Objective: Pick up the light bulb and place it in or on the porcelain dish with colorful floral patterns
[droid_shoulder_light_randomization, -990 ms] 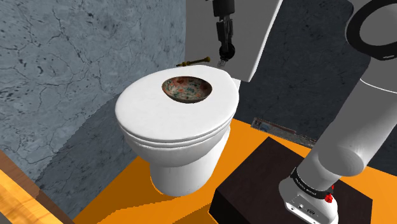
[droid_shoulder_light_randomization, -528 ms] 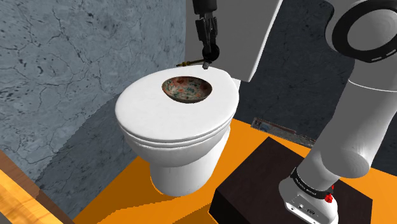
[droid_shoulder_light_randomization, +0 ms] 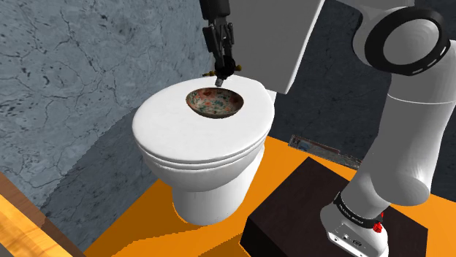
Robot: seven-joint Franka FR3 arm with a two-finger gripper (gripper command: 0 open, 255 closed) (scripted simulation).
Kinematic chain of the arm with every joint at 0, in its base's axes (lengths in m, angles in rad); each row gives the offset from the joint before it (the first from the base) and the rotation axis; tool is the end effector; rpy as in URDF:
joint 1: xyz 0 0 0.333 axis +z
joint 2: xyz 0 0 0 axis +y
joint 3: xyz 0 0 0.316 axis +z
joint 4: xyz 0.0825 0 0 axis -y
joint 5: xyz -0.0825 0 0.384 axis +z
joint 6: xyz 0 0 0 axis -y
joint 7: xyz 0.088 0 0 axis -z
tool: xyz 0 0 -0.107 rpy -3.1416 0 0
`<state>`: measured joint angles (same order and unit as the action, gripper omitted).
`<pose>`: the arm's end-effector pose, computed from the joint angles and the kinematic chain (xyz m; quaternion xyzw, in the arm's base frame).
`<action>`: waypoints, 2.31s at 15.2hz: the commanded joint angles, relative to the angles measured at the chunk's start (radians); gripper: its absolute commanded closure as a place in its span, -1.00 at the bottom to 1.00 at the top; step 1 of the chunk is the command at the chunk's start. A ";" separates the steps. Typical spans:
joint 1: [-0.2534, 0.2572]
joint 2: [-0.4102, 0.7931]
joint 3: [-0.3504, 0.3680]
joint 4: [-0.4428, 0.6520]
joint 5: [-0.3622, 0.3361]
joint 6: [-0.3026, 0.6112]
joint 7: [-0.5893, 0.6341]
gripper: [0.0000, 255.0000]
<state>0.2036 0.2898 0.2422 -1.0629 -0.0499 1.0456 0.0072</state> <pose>0.5336 0.2170 0.6509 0.9670 0.2065 -0.1479 0.0224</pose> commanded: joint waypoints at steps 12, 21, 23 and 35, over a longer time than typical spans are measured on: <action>-0.024 -0.098 -0.005 -0.320 0.021 0.225 -0.012 1.00; -0.025 -0.106 -0.006 -0.357 0.023 0.254 -0.014 1.00; -0.025 -0.106 -0.006 -0.357 0.023 0.254 -0.014 -1.00; -0.002 0.010 -0.001 -0.070 -0.001 0.080 0.000 -1.00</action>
<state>0.2006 0.2952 0.2410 -1.1428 -0.0501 1.1318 0.0071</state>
